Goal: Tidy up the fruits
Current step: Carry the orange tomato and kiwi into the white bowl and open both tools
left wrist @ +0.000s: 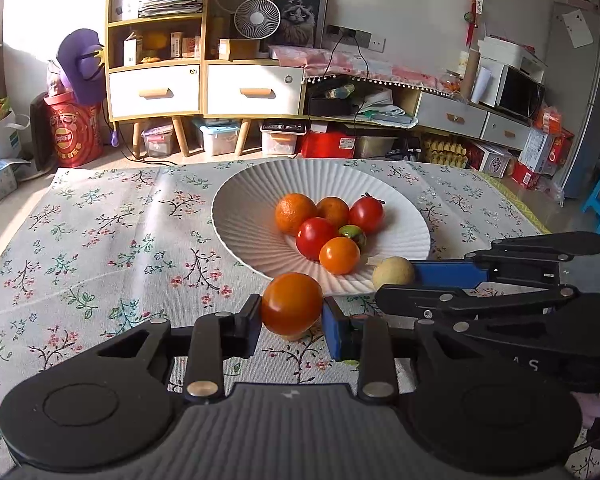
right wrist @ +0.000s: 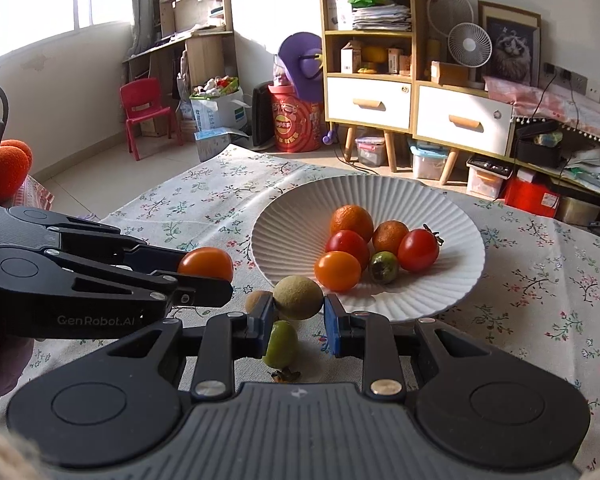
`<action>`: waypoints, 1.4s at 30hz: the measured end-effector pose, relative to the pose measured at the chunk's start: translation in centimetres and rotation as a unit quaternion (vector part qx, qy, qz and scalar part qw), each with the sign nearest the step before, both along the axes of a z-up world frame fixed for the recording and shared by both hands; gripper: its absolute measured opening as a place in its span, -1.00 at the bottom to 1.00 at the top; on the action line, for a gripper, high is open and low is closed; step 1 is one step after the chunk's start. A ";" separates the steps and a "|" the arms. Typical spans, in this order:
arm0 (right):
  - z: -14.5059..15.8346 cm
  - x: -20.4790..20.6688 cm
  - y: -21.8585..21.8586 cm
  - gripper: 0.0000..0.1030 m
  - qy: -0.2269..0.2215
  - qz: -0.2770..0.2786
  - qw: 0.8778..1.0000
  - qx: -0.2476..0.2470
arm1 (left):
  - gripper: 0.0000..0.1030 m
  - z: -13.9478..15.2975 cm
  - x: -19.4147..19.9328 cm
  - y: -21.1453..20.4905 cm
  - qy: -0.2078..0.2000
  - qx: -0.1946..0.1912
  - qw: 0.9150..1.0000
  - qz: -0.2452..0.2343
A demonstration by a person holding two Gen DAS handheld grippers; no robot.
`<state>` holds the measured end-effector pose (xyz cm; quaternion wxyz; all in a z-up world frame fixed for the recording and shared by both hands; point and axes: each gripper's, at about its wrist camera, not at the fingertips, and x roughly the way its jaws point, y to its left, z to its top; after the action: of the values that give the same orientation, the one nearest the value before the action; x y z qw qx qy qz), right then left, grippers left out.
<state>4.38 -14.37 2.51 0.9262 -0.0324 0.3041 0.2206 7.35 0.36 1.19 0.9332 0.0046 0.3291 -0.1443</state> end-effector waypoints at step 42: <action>-1.1 3.9 -3.3 -0.41 0.012 -0.074 0.997 -0.019 | -0.31 -1.0 5.1 -3.1 -0.002 0.037 0.999 0.011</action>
<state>8.31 -17.70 1.39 0.9355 -0.0251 0.3210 0.1458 12.44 -2.78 0.22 0.9344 0.0354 0.3328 -0.1222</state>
